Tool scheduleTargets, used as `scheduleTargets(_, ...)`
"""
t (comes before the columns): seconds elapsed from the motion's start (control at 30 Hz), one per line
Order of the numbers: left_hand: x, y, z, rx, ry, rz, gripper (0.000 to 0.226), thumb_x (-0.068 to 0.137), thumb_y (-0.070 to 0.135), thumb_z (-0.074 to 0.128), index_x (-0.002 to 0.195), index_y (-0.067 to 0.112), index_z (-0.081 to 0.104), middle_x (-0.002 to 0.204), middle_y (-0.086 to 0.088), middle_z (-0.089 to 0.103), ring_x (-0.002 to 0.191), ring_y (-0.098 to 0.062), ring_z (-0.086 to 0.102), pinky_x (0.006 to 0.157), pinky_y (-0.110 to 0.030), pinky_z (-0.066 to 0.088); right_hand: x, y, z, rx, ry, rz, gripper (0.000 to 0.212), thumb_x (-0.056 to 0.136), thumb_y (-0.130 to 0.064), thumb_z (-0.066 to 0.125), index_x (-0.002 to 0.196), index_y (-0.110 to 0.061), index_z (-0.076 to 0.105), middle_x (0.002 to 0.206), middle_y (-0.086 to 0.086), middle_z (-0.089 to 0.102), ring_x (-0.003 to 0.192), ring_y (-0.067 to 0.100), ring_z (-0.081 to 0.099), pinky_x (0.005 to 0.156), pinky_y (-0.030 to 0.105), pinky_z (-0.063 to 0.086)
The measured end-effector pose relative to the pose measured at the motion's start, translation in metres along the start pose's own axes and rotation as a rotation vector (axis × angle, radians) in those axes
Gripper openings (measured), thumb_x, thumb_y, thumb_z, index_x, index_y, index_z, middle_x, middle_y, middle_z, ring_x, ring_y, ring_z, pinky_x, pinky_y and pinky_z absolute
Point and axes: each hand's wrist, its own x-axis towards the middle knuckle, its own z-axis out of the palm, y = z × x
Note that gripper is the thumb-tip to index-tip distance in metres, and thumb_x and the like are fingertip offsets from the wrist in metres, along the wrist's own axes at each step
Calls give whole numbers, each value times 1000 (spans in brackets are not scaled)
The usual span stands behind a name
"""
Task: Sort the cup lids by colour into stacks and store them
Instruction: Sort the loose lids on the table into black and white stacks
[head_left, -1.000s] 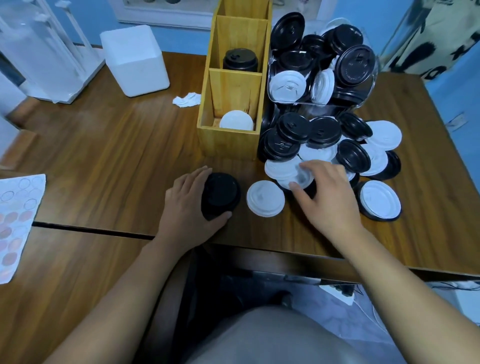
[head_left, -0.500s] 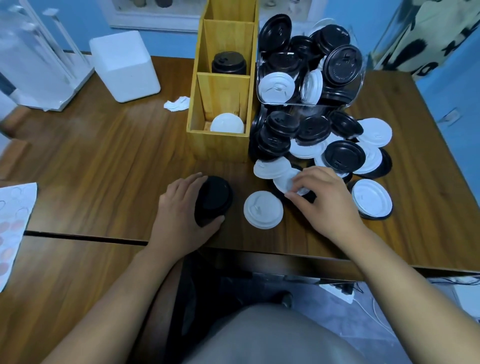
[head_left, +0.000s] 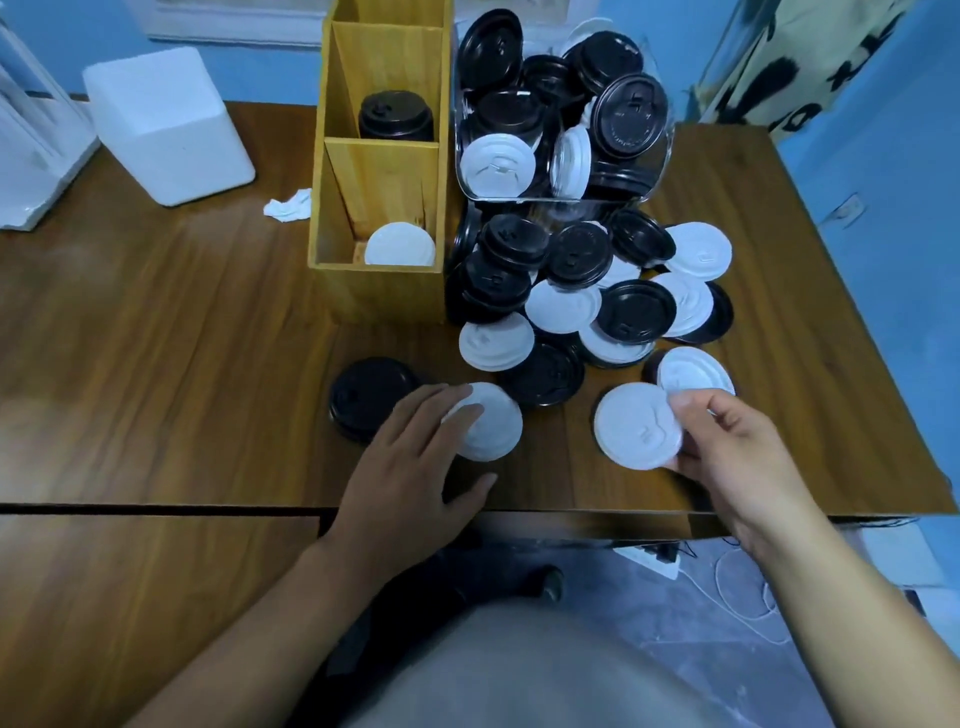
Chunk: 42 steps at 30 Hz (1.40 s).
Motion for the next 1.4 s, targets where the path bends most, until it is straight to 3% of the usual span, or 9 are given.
scheduleTargets(0.1, 5, -2, 8, -11, -76, -33, 52, 90, 39, 72, 130, 6, 60, 148, -9, 49, 141, -28, 41, 116, -40, 37, 3, 9, 0, -143, 35, -83, 14, 101, -19, 59, 98, -14, 71, 98, 16, 73, 92, 25, 71, 86, 42, 62)
scheduleTargets(0.2, 5, -5, 11, -37, -100, -38, 46, 90, 36, 72, 123, 6, 64, 144, -9, 52, 137, -29, 45, 113, -39, 41, -6, 5, -3, -467, 75, -299, 12, 97, -31, 65, 106, -23, 67, 88, -6, 72, 79, 17, 68, 77, 28, 57)
scheduleTargets(0.37, 4, -4, 7, -79, -111, -54, 45, 88, 36, 73, 123, 9, 64, 143, -5, 52, 132, -25, 49, 107, -35, 45, -20, 6, -18, -1112, 36, -714, 33, 90, -32, 68, 123, -28, 61, 119, -11, 63, 102, 19, 63, 75, 36, 54)
scheduleTargets(0.47, 4, -2, 7, -140, -155, -91, 64, 85, 37, 77, 138, 10, 53, 156, -2, 39, 142, -19, 40, 115, -30, 35, -8, 4, -26, -1124, -335, -779, 56, 85, -17, 72, 138, -30, 56, 150, -13, 46, 141, 15, 40, 107, 35, 43)
scheduleTargets(0.57, 5, -3, 5, -188, -186, -128, 78, 84, 37, 78, 149, 12, 41, 161, 2, 31, 146, -13, 34, 117, -26, 29, 4, 3, -18, -1234, -548, -773, 67, 86, -15, 70, 146, -35, 48, 162, -14, 31, 152, 11, 22, 119, 32, 28)
scheduleTargets(0.87, 7, -3, 11, -135, -143, -89, 75, 87, 34, 76, 146, 0, 44, 145, -8, 52, 138, -23, 43, 118, -22, 25, -15, 14, 28, -1371, 19, -673, 88, 82, -81, 49, 144, -19, 47, 114, 6, 55, 95, 31, 63, 68, 38, 54)
scheduleTargets(1.07, 5, -6, 10, -178, -165, -126, 81, 84, 38, 79, 147, 5, 43, 147, -5, 50, 140, -19, 40, 118, -21, 24, -2, 17, -2, -1152, -409, -776, 69, 87, -47, 70, 149, -31, 45, 152, -10, 42, 138, 13, 39, 107, 42, 47)
scheduleTargets(1.23, 6, -8, 10, -185, -181, -149, 81, 83, 48, 77, 146, 11, 44, 145, 0, 50, 140, -15, 39, 117, -18, 25, 1, 25, 8, -1174, -185, -736, 78, 79, -75, 61, 140, -27, 51, 120, -8, 49, 110, 17, 49, 83, 37, 54)
scheduleTargets(1.4, 6, -8, 9, -199, -189, -133, 83, 81, 50, 77, 147, 13, 43, 147, 2, 49, 142, -14, 37, 117, -22, 27, -6, 33, 5, -1039, -309, -792, 70, 87, -55, 71, 147, -26, 48, 150, -10, 42, 138, 17, 38, 108, 41, 41)
